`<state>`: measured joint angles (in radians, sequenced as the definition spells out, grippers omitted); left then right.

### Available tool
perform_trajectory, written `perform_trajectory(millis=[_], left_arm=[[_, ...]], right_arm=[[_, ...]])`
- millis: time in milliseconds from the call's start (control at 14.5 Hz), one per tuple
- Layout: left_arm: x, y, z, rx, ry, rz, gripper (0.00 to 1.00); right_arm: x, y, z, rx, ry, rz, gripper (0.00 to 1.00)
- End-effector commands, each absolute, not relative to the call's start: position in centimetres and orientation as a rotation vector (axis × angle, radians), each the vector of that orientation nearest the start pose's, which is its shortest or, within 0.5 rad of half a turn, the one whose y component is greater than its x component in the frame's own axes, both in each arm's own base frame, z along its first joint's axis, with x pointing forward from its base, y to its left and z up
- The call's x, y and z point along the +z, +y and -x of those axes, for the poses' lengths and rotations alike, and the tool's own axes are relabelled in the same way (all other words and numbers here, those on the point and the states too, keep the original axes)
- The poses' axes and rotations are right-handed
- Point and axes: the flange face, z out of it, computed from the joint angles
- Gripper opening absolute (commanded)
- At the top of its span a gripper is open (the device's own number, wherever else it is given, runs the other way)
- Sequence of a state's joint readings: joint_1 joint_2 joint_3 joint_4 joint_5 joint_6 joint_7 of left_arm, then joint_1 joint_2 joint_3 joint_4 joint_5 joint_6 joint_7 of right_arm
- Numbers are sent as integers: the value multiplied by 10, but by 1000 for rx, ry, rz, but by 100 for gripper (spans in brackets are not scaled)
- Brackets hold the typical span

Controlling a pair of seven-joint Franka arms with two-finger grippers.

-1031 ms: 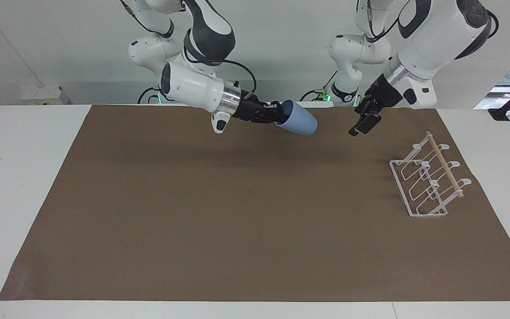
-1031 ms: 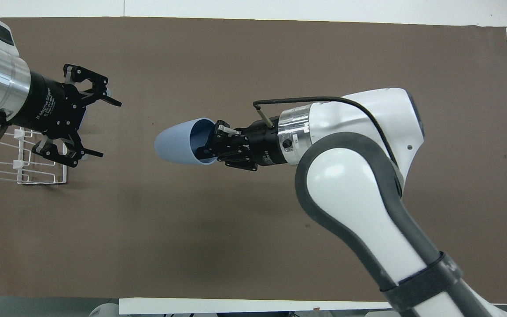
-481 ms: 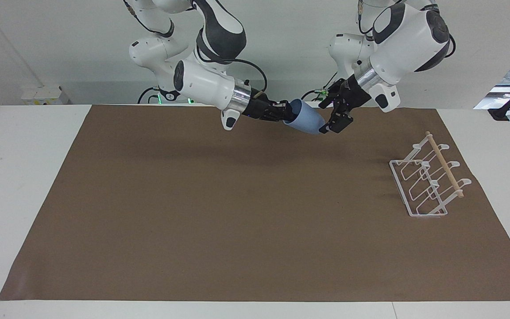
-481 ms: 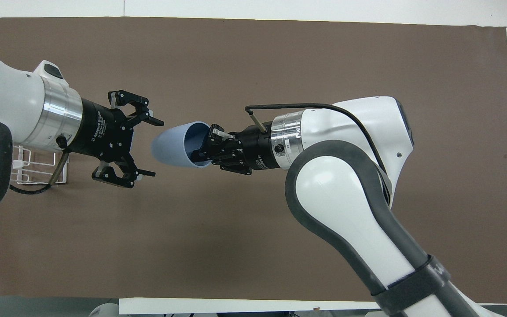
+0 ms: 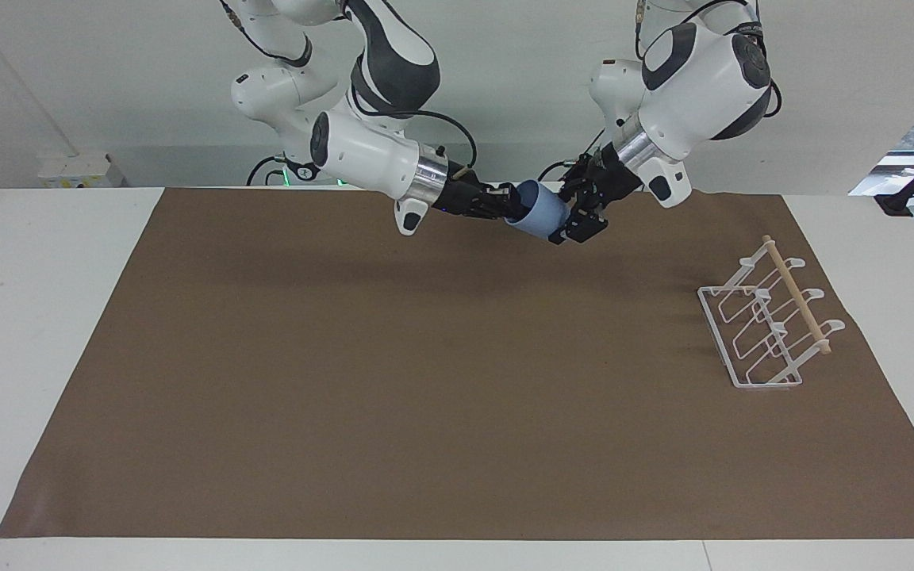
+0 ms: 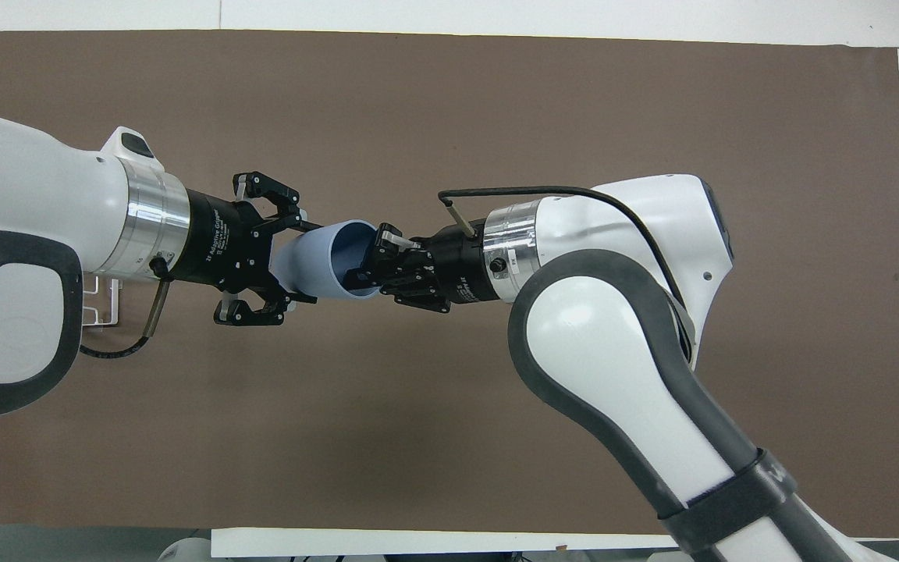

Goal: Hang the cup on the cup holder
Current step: 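Close the left gripper on the cup's open end, then pull the cup with the left gripper while the right gripper releases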

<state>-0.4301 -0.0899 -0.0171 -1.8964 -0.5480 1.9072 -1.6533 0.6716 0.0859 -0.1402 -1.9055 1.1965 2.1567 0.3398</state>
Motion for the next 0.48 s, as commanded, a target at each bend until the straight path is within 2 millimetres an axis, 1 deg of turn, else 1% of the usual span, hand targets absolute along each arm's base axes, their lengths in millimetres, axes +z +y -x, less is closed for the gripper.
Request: perform_trajectory(millis=[0,69,138,206,275,344,412], left_arm=[[559,-272,-472,727,-2181,2661,0],[558,-270,-473,730,-2181,2655,0],[557,-260,-477,735,-2201,2628,0],[559,-249,-484,734,-2233,2602,0],[562,-240,-489,727,-2244,2589,0],[560,-225,-497,711,-2257,2565,0],[557,-205,-505,605,-2266,2550,0]], right_arm=[[496,344,-503,351,476,2057,0],[496,342,-504,351,478,2056,0],[495,342,-504,353,478,2056,6],[496,341,-505,349,480,2057,47],[496,341,-505,343,479,2057,96],[497,334,-509,334,479,2065,99],[497,317,-519,315,498,2067,99]])
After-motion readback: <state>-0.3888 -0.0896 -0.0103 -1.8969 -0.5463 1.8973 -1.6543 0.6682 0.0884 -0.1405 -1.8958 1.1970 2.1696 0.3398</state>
